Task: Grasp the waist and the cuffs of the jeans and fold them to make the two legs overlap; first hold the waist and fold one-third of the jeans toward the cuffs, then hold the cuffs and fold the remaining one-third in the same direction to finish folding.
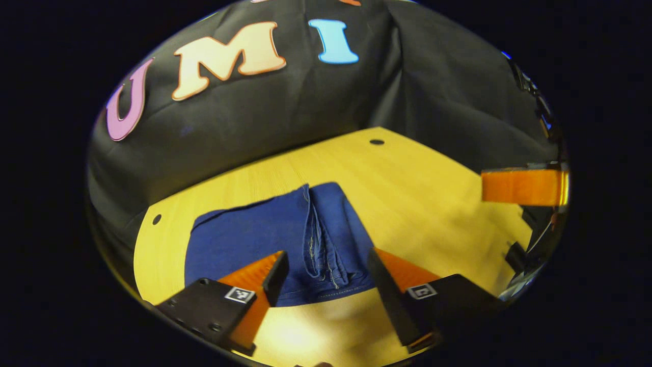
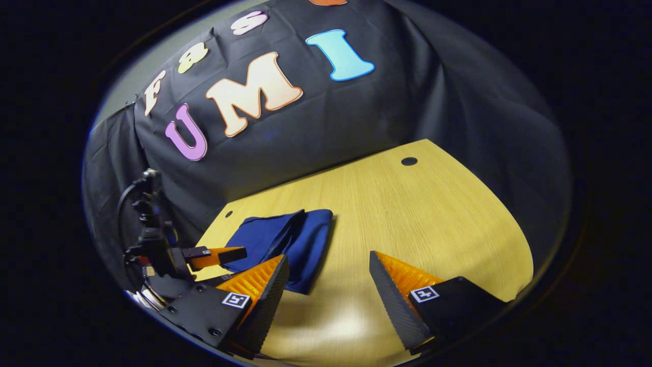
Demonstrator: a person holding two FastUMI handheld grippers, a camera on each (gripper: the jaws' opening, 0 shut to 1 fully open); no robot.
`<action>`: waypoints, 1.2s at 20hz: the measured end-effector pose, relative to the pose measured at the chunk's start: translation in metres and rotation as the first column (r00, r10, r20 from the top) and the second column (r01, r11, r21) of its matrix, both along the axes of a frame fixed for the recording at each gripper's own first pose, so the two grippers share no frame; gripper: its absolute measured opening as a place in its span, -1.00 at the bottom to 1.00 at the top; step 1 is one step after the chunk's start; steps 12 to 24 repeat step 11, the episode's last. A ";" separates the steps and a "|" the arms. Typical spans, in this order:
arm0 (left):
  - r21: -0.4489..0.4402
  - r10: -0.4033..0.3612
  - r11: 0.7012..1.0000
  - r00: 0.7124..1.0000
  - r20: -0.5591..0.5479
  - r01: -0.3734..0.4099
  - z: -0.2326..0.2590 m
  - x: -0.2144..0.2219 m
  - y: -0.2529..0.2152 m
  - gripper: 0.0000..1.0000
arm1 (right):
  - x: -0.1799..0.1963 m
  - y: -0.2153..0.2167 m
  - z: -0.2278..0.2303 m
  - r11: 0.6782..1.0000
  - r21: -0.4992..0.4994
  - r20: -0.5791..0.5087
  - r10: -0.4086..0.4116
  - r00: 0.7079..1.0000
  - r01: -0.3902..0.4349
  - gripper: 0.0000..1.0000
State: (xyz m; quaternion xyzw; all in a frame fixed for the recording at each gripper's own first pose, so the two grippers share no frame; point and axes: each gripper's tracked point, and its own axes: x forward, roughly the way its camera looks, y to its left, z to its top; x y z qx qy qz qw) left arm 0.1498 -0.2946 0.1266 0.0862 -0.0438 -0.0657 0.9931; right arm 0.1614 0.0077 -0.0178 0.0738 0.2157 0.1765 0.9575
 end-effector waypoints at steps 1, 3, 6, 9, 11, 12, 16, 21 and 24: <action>-0.025 0.006 1.000 1.000 0.021 -0.006 0.006 -0.009 0.002 0.95 | -0.002 0.003 0.004 1.000 0.004 0.011 0.005 1.000 -0.005 0.96; -0.075 0.026 0.997 0.999 0.039 -0.023 0.012 -0.027 0.011 0.92 | -0.006 0.009 0.016 1.000 0.019 0.037 0.014 0.999 -0.015 0.97; -0.142 0.058 0.989 0.996 0.065 -0.048 0.019 -0.048 0.032 0.93 | -0.009 0.018 0.029 0.999 0.037 0.073 0.022 0.997 -0.025 0.96; -0.157 0.140 0.979 0.988 0.073 -0.127 0.009 -0.062 0.067 0.92 | -0.014 0.024 0.039 0.998 0.056 0.100 0.029 0.995 -0.034 0.97; -0.155 0.185 0.972 0.982 0.046 -0.176 -0.007 -0.067 0.087 0.92 | -0.017 0.026 0.039 0.998 0.052 0.103 0.031 0.994 -0.036 0.95; -0.155 0.185 0.972 0.982 0.046 -0.176 -0.007 -0.067 0.087 0.92 | -0.017 0.026 0.039 0.998 0.052 0.103 0.031 0.994 -0.036 0.95; -0.155 0.185 0.972 0.982 0.046 -0.176 -0.007 -0.067 0.087 0.92 | -0.017 0.026 0.039 0.998 0.052 0.103 0.031 0.994 -0.036 0.95; -0.155 0.185 0.972 0.982 0.046 -0.176 -0.007 -0.067 0.087 0.92 | -0.017 0.026 0.039 0.998 0.052 0.103 0.031 0.994 -0.036 0.95; -0.155 0.185 0.972 0.982 0.046 -0.176 -0.007 -0.067 0.087 0.92 | -0.017 0.026 0.039 0.998 0.052 0.103 0.031 0.994 -0.036 0.95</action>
